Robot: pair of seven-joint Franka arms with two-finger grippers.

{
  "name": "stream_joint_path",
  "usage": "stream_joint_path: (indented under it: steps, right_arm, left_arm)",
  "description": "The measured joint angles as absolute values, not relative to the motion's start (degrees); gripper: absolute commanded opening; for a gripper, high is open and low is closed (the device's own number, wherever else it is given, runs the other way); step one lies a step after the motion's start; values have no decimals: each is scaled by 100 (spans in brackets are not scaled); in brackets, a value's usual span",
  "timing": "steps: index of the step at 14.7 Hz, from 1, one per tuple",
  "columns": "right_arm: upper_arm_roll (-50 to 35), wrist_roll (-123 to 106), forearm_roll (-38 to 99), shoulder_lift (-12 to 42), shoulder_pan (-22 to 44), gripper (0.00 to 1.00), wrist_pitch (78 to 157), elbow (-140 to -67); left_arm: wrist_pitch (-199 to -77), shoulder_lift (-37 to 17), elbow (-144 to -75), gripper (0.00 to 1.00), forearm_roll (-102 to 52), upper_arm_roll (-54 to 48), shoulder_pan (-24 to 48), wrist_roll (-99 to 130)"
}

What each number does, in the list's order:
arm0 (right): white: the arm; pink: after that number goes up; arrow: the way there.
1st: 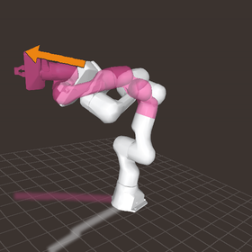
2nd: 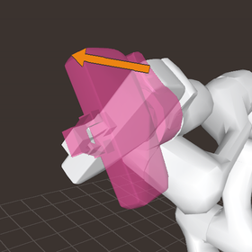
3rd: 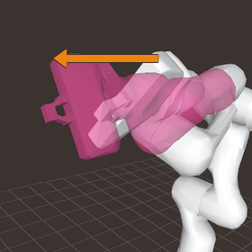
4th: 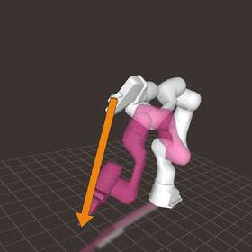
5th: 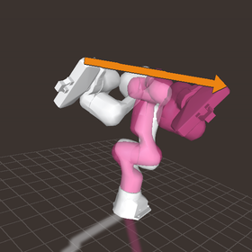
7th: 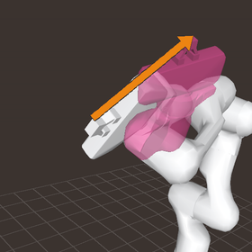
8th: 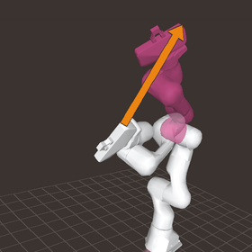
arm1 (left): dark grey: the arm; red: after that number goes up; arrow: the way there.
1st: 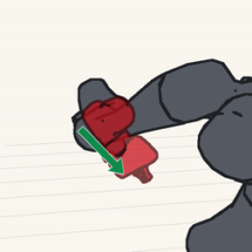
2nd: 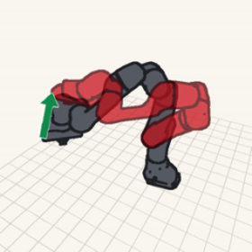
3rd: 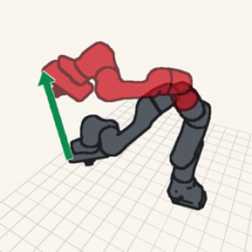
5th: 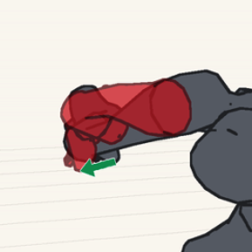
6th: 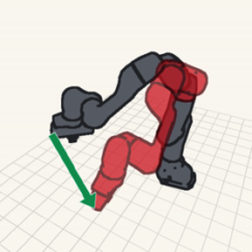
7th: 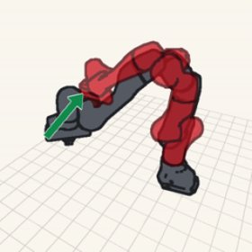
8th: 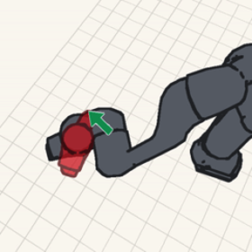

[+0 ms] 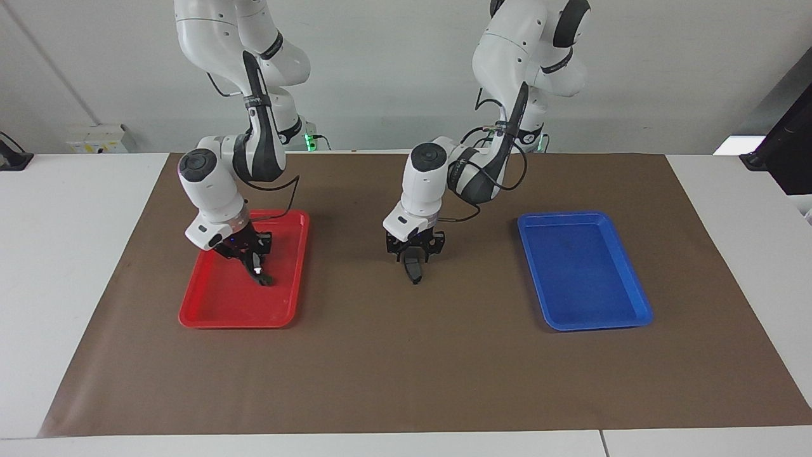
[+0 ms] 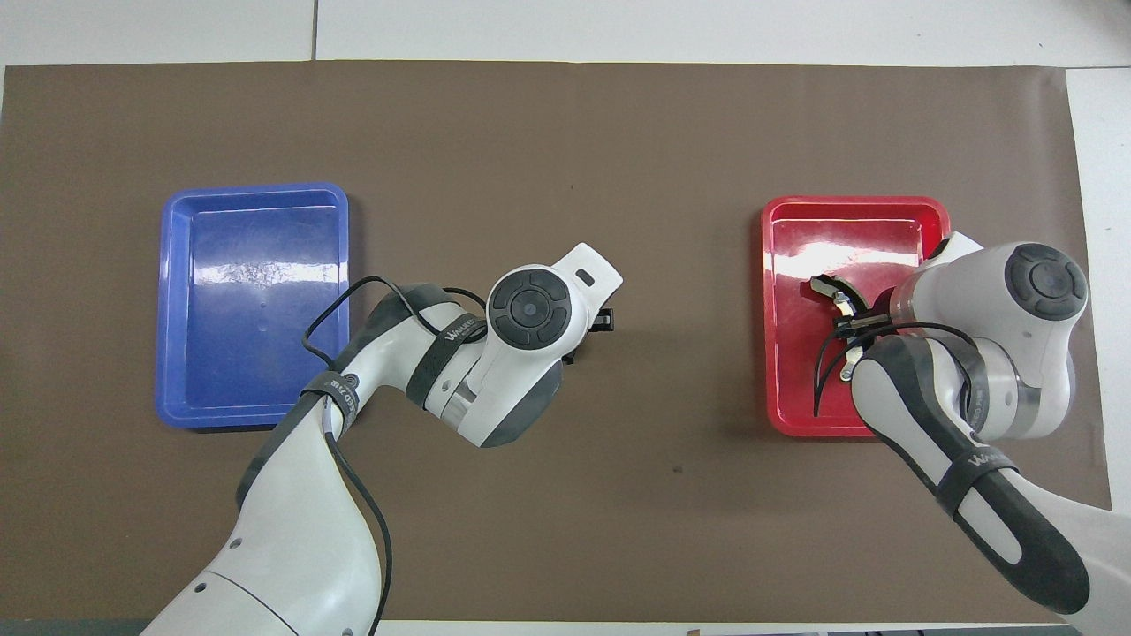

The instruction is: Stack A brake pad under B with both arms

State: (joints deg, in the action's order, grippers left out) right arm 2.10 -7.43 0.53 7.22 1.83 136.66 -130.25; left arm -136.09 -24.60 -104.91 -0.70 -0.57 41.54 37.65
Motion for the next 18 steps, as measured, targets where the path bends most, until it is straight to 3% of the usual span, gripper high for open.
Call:
stream_joint_path:
  steps: [5,8,13,18]
  right_arm:
    - [196,-369,70,635,299,0,12503,-12144]
    - [181,290,74,647,854,0,11821,-11473]
    - [141,1614,77,941,2043,0,11737,-10921]
    - [133,2450,78,1840,2836,0,11688,-9958]
  left_arm:
    - [-12268,-1580,-10454,99,-69,27,3311,3171]
    - [-11324,-929,-10458,99,-68,49,2418,2022]
    - [-10613,-219,-10452,99,-69,67,1212,191]
    - [-9655,73,-9916,99,-69,86,999,-55]
